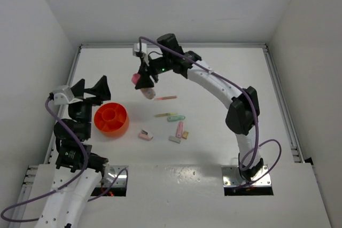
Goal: Sort the stationery into containers
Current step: Pick up the stationery from the center of the board, then place the stationery in the storage box.
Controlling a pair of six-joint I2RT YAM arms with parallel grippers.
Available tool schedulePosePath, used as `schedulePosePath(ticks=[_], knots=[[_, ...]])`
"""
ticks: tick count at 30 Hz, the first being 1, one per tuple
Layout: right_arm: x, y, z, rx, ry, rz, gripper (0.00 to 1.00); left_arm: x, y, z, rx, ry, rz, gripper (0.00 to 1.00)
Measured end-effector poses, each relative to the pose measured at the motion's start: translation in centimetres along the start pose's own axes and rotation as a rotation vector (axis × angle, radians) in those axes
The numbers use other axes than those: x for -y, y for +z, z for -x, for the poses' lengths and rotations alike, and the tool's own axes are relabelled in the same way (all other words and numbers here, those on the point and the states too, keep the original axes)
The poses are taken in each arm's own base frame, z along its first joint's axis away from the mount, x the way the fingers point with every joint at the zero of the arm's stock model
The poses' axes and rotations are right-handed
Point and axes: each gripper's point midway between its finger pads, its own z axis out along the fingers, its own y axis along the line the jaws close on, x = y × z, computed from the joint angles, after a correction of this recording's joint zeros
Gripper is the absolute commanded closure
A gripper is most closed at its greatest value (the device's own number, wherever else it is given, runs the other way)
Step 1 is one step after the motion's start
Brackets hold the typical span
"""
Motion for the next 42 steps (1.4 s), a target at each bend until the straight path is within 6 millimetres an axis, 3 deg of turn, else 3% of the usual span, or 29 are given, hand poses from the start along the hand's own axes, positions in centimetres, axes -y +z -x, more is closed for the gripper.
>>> schedulePosePath(ticks=[3,5,12,17,23,27,31,35,42], knots=[[-2.0,3.2,-0.1,0.093,-0.014,0.129,1.00,-0.8,0.1,1.2,0.054,-0.006,0.049,0.00],[-2.3,5.1,0.3,0.161,0.020,0.212,1.00,-1.2,0.1,1.4,0.066,-0.001,0.072,0.00],[0.4,9.9,1.7,0.380,0.088,0.347,1.00,-2.3,-1.3,2.7,0.159,0.014,0.099,0.00],[-0.3,10.2,2.9,0.436,0.067,0.404,1.00,-2.2,-1.4,3.3,0.182,0.022,0.095,0.00],[-3.4,10.3,6.6,0.515,-0.033,0.462,1.00,-1.4,-1.3,3.3,0.179,0.023,0.052,0.00],[-6.1,11.8,7.7,0.539,-0.064,0.507,1.00,-1.0,-1.3,3.2,0.175,0.023,0.029,0.00],[-7.5,14.3,7.2,0.545,-0.063,0.533,1.00,-0.7,-1.3,3.2,0.172,0.022,0.012,0.00],[-8.0,16.8,4.6,0.515,-0.018,0.548,1.00,-0.6,-1.3,3.2,0.173,0.021,0.007,0.00],[-6.9,18.3,2.1,0.495,0.019,0.528,1.00,-0.5,-1.3,3.2,0.174,0.013,0.004,0.00]])
